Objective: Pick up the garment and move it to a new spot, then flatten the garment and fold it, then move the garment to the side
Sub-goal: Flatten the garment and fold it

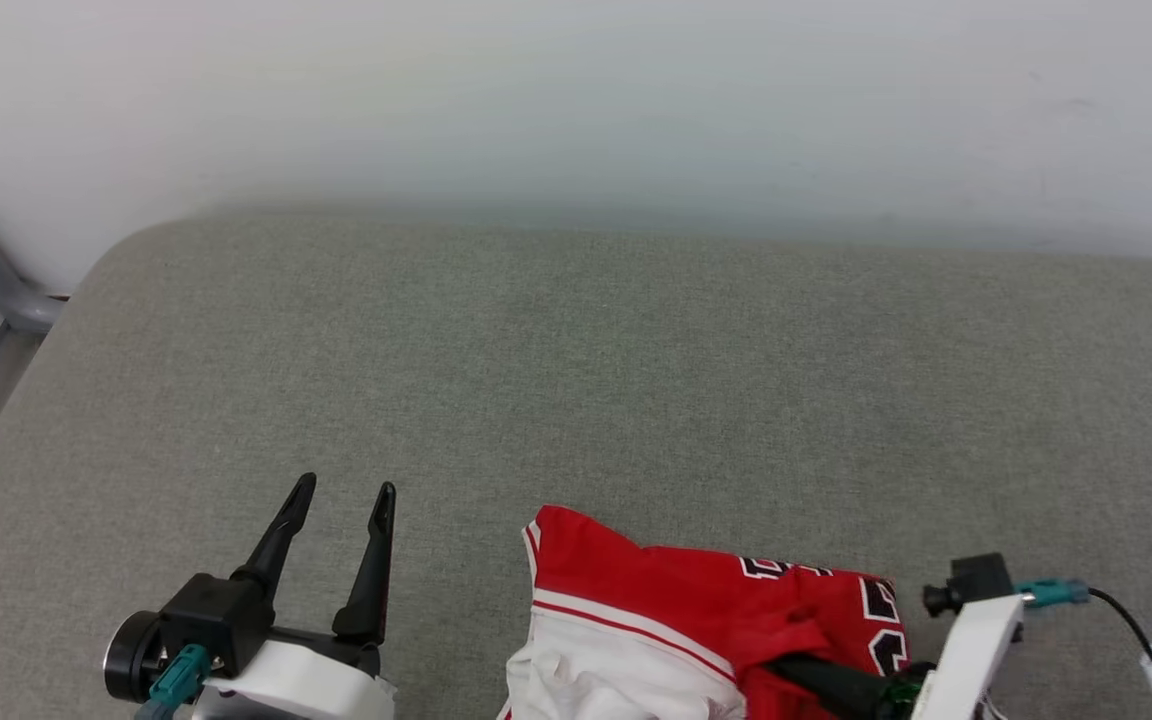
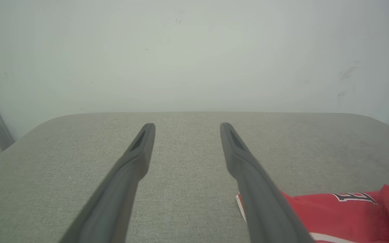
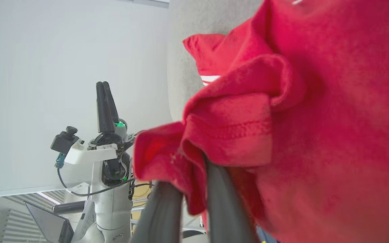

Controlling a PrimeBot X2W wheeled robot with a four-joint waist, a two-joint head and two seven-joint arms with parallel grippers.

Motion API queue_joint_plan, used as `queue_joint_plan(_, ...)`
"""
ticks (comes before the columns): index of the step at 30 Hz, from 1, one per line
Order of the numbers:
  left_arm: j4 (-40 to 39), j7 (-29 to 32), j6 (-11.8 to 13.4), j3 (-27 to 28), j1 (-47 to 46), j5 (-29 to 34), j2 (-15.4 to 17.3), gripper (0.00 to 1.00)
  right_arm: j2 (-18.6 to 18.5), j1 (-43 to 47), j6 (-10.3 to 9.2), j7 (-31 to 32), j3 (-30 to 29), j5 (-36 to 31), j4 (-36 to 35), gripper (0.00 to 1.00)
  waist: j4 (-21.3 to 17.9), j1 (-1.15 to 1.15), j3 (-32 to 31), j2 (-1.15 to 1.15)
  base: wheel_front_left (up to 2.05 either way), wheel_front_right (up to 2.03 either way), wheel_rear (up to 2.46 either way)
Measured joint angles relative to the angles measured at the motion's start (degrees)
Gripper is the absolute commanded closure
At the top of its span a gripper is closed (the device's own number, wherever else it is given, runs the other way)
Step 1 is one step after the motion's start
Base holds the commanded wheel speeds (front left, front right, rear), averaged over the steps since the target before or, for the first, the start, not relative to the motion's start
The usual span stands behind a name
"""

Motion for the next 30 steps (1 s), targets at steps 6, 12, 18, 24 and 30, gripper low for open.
queue_joint_plan(6,0.52,-0.01,-0.52,-0.31,-1.90,-0.08,-0.41,0.00,0.01,-5.31,0.00,-8.16,12.50,4.01,2.10,1.00,1.71,0.00,2.16,0.00,0.00,0.00,0.00)
queue_joint_plan(12,0.81,0.00,-1.08,-0.23,-3.69,-0.03,-1.26,0.00,0.04,-9.57,0.00,-14.25,20.51,2.89,6.50,1.00,3.37,0.00,4.75,0.00,0.00,0.00,0.00)
queue_joint_plan(18,1.12,0.00,-1.85,0.56,-4.32,0.42,-2.14,0.00,0.04,-11.21,0.00,-17.44,23.97,0.11,11.12,0.42,4.45,0.00,6.86,0.00,0.00,0.00,0.00)
queue_joint_plan(24,1.86,0.00,-2.50,1.44,-4.59,1.24,-2.85,0.00,0.01,-12.45,0.00,-19.46,25.99,-0.11,10.15,0.00,3.90,0.00,7.01,0.00,0.00,0.00,0.00)
queue_joint_plan(30,2.29,0.00,-2.97,1.92,-4.63,1.89,-3.22,0.00,-2.44,-12.79,0.00,-21.71,28.53,-4.27,4.26,0.00,2.87,0.00,5.54,0.00,0.00,0.00,0.00)
